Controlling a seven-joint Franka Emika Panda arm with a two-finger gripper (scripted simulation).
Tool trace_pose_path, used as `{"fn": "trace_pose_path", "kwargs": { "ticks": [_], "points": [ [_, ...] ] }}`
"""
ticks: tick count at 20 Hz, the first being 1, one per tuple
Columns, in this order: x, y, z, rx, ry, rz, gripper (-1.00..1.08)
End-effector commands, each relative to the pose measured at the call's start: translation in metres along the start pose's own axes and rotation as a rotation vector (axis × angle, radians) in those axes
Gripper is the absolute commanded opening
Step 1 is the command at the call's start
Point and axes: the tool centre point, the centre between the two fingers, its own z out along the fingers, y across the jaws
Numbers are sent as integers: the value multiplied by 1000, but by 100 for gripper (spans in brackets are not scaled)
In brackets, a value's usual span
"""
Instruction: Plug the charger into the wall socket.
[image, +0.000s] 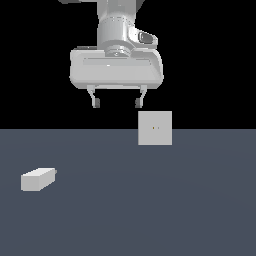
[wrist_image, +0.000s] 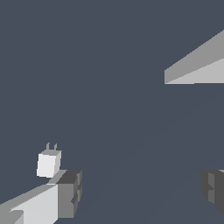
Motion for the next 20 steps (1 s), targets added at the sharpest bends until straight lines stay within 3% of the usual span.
{"fn": "trace_pose_path", "kwargs": {
  "ticks": [1, 11, 20],
  "points": [
    [0, 0, 0, 0, 0, 0, 100],
    [-7, -11, 6, 0, 28, 11, 100],
    [-22, -39, 24, 1, 103, 40, 100]
  ]
}}
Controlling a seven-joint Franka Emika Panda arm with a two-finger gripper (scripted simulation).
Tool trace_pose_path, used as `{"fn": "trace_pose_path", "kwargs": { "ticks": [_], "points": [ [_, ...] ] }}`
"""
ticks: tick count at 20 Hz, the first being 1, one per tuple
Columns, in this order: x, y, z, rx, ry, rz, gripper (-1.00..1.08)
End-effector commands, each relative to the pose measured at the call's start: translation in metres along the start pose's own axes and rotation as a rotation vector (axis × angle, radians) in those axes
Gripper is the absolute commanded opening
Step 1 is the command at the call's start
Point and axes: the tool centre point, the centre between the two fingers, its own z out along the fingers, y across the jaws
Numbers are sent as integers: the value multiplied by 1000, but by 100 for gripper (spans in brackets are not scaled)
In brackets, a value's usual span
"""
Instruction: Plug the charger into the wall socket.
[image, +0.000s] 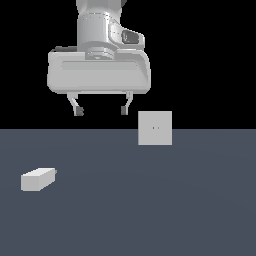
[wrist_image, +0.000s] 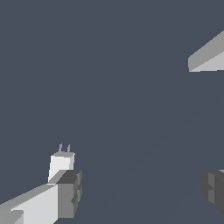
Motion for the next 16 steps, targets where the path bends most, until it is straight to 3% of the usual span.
{"fn": "trace_pose_path", "kwargs": {
  "ticks": [1, 16],
  "points": [
    [-6, -10, 6, 1, 26, 9, 100],
    [-35, -75, 48, 1, 189, 71, 100]
  ]
}}
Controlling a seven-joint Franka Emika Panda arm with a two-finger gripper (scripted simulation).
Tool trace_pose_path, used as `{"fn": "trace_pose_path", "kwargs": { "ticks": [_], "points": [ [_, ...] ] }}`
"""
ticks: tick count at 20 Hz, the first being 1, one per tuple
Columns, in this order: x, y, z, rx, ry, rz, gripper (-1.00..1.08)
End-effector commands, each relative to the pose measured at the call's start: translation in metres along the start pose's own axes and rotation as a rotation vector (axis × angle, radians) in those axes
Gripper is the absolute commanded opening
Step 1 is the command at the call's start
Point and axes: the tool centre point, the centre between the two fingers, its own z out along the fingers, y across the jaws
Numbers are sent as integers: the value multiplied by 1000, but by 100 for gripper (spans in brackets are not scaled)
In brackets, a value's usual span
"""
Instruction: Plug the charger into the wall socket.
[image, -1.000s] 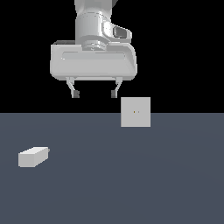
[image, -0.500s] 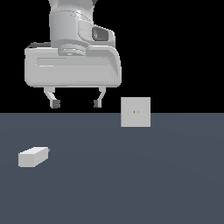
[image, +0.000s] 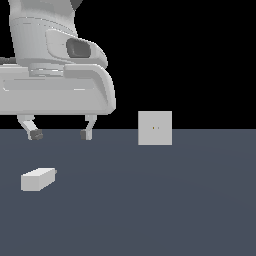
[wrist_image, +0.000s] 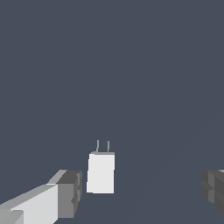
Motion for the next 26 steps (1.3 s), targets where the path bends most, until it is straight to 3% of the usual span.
{"fn": "trace_pose_path", "kwargs": {
  "ticks": [1, 12, 26],
  "points": [
    [-5, -9, 5, 0, 24, 9, 100],
    [-14, -30, 21, -7, 81, 31, 100],
    [-18, -32, 35, -8, 86, 33, 100]
  ]
}}
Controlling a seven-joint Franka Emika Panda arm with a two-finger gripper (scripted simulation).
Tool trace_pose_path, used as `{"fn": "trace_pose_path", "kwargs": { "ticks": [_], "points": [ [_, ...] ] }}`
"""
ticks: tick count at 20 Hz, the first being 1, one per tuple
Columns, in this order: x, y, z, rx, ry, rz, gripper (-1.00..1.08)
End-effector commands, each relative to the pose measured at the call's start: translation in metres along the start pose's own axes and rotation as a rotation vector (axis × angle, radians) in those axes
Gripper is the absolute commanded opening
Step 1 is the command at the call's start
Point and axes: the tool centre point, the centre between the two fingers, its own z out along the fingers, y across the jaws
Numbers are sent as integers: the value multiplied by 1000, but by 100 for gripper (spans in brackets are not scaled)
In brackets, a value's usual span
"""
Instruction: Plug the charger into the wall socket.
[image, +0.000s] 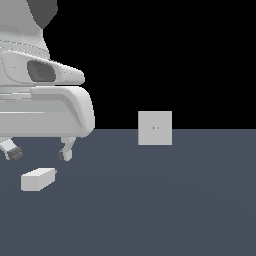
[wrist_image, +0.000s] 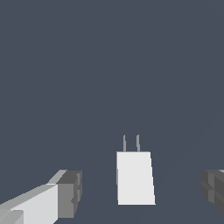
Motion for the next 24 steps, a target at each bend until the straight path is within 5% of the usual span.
{"fn": "trace_pose_path", "kwargs": {
  "ticks": [1, 13, 14, 24],
  "points": [
    [-3, 0, 8, 0, -1, 0, 100],
    [-13, 0, 40, -1, 0, 1, 100],
    [-13, 0, 40, -1, 0, 1, -100],
    [-13, 1, 40, -1, 1, 2, -100]
  ]
}}
